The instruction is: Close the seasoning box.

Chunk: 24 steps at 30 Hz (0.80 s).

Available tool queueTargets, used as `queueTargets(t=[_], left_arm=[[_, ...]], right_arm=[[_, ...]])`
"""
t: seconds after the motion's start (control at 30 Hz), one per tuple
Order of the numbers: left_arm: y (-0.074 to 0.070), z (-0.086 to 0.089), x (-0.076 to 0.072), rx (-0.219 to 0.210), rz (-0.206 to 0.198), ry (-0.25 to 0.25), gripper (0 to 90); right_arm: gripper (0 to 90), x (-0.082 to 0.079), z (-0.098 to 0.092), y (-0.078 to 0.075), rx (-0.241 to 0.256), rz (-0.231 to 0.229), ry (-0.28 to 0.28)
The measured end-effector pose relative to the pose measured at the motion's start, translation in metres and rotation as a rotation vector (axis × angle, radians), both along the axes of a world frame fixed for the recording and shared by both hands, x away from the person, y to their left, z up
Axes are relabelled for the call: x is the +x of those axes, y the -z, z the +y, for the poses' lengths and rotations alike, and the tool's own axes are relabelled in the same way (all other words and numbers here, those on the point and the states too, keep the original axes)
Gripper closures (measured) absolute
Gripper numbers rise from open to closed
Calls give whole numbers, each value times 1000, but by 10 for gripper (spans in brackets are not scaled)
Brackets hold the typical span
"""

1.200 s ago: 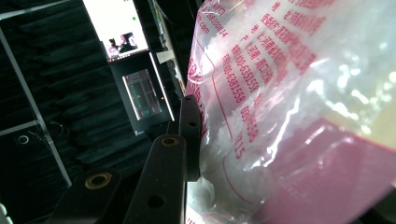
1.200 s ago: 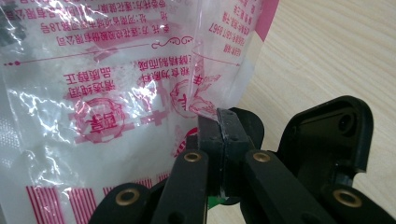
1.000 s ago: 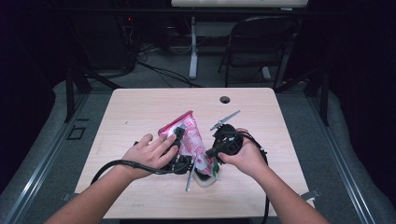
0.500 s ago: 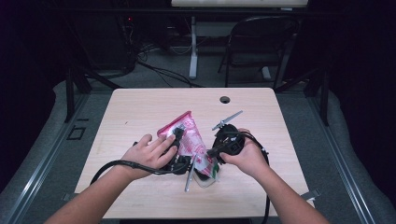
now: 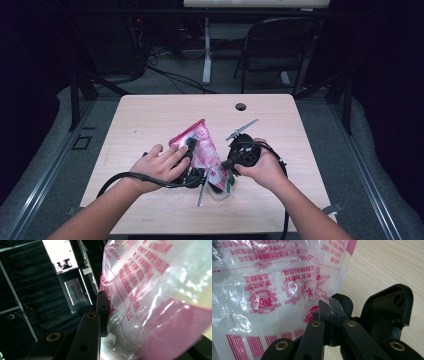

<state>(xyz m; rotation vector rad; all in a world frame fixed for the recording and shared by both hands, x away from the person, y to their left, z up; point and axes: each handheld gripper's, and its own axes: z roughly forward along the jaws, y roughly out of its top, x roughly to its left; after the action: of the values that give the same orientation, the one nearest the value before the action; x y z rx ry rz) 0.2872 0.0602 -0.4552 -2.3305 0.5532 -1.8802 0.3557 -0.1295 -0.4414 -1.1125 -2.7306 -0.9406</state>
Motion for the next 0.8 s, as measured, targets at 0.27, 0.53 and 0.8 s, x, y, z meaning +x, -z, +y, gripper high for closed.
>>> queueTargets(t=[0.27,0.53,0.8], left_arm=[[0,-3,-1,-6,-1,7,802],[0,-3,-2,-7,-5,11,802],[2,0,0,-18,16,-7,803]], right_arm=[[900,-2,1,2,-8,4,3],[900,-2,0,1,-13,1,-7],[900,-2,-1,1,2,0,5]])
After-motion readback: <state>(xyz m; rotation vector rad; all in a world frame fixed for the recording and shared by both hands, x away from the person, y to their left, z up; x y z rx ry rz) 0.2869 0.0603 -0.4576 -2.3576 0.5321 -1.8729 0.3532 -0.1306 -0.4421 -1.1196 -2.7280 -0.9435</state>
